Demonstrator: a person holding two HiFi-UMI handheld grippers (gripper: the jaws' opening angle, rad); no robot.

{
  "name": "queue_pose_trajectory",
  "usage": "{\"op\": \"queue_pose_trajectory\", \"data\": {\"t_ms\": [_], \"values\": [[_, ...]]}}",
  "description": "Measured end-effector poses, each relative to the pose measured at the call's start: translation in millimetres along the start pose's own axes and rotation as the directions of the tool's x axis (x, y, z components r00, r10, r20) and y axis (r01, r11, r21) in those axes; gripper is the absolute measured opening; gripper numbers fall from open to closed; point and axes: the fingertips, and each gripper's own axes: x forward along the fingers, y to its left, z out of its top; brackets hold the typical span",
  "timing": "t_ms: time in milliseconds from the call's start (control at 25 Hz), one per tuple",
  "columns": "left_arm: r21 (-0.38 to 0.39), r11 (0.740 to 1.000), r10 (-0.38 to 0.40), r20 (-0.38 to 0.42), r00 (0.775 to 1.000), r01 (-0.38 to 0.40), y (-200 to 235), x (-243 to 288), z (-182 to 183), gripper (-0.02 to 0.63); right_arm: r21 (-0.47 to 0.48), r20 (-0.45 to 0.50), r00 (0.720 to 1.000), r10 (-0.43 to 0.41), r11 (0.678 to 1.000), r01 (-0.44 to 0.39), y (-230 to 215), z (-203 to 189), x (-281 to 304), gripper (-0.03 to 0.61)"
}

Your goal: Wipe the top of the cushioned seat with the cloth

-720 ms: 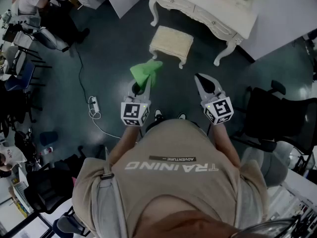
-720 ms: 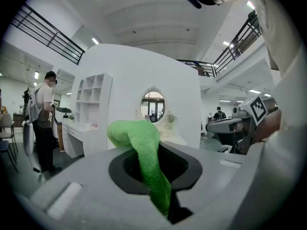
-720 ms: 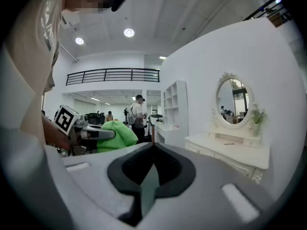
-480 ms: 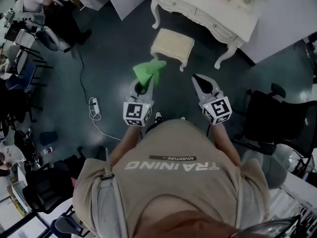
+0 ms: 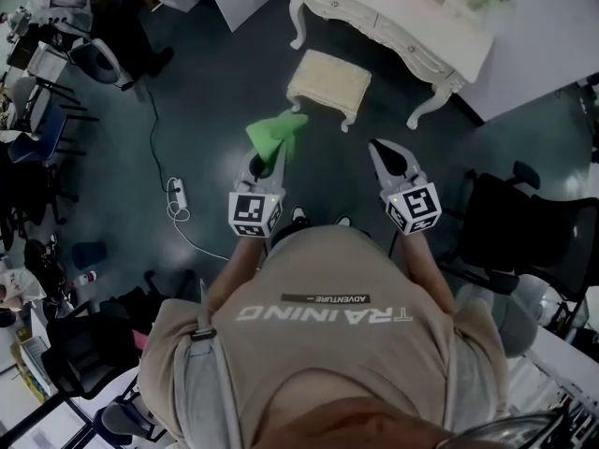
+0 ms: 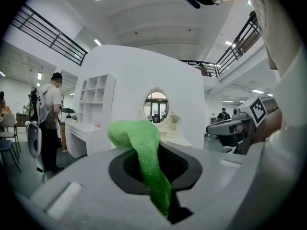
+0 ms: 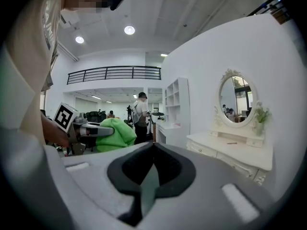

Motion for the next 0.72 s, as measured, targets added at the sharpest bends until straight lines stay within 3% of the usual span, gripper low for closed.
{"op": "queue_pose_trajectory", "data": {"t_ms": [240, 520, 720], "values": [[0.007, 1.0, -0.008, 0.009, 1.0, 0.008, 39.7, 5.4, -4.7, 0.048, 0.001, 0.0, 0.999, -0.032, 0.999, 0.032, 7.0, 0.9, 32.0, 0.002], [-0.015, 0.998, -0.065, -0.015, 0.998, 0.064, 87.7, 17.7, -26.0, 0.048, 0.03, -0.009, 0.991, -0.137, 0.99, 0.137, 7.7, -9.8, 64.2, 0.002], [-0.01, 0.996, -0.089, -0.018, 0.996, 0.089, 106.2, 42.4, -26.2, 0.047, 0.038, -0.04, 0.988, -0.152, 0.987, 0.153, 0.8, -14.1, 85.2, 0.002]]}}
